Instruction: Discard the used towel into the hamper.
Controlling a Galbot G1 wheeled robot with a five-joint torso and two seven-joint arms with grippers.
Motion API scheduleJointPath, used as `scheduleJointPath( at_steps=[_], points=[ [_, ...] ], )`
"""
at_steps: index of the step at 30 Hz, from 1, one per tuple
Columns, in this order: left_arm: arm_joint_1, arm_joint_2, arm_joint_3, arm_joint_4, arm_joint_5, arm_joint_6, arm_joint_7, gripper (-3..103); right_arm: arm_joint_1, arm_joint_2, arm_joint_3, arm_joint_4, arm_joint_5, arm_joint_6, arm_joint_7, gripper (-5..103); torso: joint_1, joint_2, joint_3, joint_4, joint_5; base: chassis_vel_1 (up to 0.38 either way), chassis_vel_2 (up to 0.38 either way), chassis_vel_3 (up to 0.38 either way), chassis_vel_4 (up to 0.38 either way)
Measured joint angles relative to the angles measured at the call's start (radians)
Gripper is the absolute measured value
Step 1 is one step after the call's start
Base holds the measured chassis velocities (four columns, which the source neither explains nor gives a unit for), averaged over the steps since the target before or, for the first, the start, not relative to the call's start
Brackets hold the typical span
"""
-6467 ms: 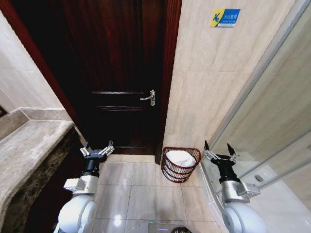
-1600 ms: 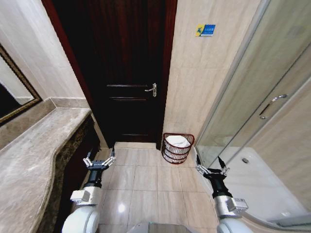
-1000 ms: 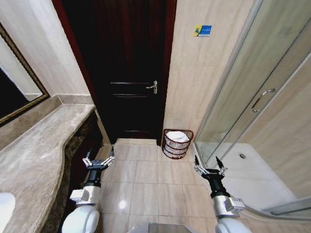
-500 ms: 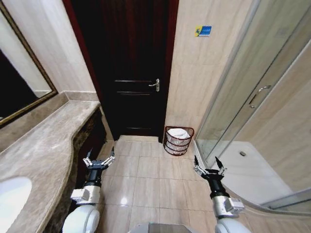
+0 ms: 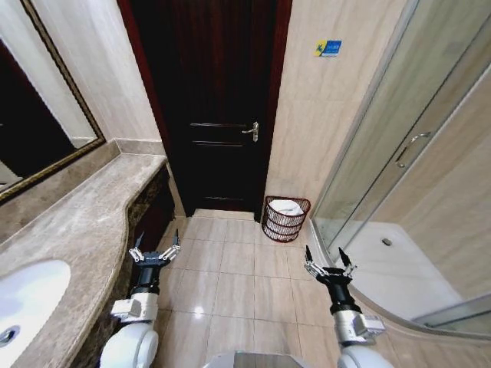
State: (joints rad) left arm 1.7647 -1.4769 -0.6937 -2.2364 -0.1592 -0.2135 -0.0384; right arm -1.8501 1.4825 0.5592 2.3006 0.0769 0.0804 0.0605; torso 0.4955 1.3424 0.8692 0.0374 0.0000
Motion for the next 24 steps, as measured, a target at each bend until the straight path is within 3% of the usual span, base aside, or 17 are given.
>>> scheduleJointPath(
  at_steps=[24],
  points=[
    [-0.002, -0.007, 0.002, -0.001, 0.019, 0.005, 0.001, 100, 0.001, -0.003, -0.013, 0.004, 0.002, 0.003, 0.004, 100, 0.0, 0.0, 0.0, 0.0, 0.0, 0.067, -0.068, -0.065, 0.069]
  ],
)
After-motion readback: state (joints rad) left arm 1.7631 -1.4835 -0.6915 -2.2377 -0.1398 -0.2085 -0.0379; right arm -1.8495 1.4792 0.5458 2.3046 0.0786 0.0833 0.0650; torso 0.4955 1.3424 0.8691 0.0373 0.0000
